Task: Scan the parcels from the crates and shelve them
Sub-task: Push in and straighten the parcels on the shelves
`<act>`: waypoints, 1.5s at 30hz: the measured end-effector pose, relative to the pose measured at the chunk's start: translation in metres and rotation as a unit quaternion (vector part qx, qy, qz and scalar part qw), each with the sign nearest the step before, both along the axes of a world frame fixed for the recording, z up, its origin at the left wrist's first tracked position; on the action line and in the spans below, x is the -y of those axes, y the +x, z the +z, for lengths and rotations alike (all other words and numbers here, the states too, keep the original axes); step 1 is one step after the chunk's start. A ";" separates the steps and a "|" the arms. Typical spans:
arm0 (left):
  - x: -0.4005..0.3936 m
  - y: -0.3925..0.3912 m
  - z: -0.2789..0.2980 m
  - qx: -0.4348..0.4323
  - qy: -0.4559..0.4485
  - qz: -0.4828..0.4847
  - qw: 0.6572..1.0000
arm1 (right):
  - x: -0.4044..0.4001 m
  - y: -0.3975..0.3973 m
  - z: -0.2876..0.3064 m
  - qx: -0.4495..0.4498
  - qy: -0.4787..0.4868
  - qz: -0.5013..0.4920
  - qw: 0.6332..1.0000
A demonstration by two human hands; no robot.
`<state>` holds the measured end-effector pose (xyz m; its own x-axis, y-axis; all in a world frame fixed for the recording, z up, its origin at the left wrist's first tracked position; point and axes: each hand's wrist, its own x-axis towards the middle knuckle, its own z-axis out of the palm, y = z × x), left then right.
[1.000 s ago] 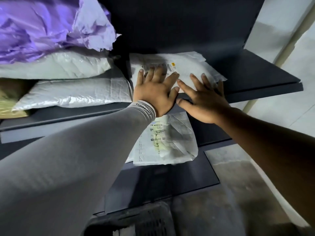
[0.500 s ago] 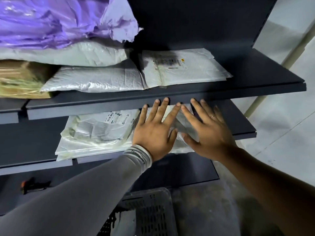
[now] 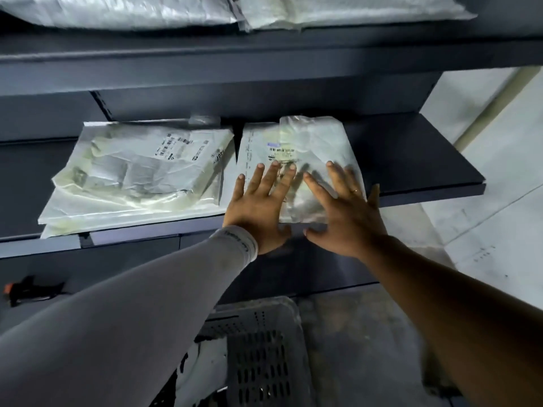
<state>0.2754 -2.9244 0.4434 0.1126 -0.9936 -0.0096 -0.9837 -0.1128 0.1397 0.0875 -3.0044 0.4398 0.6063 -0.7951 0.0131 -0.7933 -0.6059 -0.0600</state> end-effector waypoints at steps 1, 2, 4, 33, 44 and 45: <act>0.006 0.003 -0.004 0.007 0.010 0.000 1.000 | 0.004 0.003 -0.003 -0.002 0.009 -0.012 1.000; 0.012 0.005 -0.008 0.016 0.020 -0.003 1.000 | 0.008 0.005 -0.006 -0.003 0.016 -0.022 1.000; 0.021 0.010 -0.015 0.025 0.036 -0.009 0.999 | 0.015 0.009 -0.011 -0.010 0.030 -0.038 0.999; -0.008 -0.030 -0.021 -0.012 0.026 -0.001 1.000 | -0.019 -0.017 -0.016 -0.053 -0.047 -0.061 0.996; -0.031 -0.090 0.039 -0.035 0.023 -0.024 0.999 | -0.059 -0.079 0.046 -0.069 -0.080 -0.101 0.989; -0.033 -0.096 0.045 -0.034 0.026 -0.027 0.999 | -0.062 -0.084 0.052 -0.069 -0.077 -0.104 0.989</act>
